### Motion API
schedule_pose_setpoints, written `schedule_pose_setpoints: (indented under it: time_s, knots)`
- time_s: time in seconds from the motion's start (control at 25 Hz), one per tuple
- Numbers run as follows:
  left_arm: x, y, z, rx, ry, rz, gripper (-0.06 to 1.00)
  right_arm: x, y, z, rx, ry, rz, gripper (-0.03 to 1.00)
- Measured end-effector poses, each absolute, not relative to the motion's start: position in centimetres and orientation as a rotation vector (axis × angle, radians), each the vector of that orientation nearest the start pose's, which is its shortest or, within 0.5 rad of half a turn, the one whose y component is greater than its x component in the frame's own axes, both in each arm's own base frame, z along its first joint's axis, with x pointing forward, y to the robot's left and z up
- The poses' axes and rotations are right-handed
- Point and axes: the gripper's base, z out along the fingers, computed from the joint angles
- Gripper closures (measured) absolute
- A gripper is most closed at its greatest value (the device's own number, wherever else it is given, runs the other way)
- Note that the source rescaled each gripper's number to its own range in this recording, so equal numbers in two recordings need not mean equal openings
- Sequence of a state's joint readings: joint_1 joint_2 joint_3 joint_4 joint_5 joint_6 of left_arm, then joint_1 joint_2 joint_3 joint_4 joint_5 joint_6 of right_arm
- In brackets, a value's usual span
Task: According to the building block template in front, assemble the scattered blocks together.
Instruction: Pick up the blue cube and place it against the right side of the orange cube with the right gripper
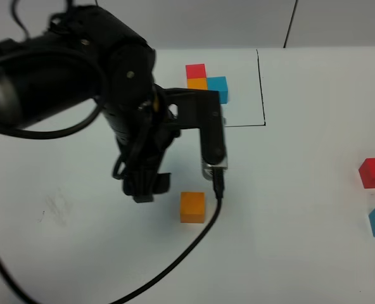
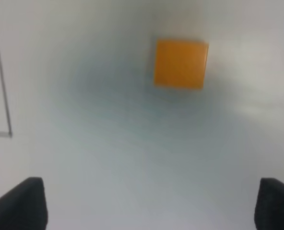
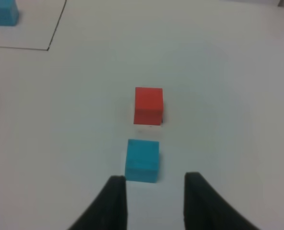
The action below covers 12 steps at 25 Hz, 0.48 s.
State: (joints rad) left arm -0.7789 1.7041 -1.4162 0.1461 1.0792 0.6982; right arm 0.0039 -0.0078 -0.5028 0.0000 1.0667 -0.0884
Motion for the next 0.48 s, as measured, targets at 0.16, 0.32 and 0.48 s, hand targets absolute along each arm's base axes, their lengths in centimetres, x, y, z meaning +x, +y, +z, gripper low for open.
schedule_pose_setpoints:
  time_s: [0.16,0.32,0.48]
  knots:
    - [24.3,-19.9,33.7,1.767,2.093,0.414,0.11,-0.7,0.0,27.8,-0.094,2.038,-0.053,0.97]
    - [22.3,-15.7,39.1,1.403,2.112,0.427,0.21,-0.7,0.0,27.8,-0.094,2.038,-0.053,0.97]
    - [18.9,-10.5,43.6,1.137,2.065,0.402,0.25,-0.7,0.0,27.8,-0.094,2.038,-0.053,0.97]
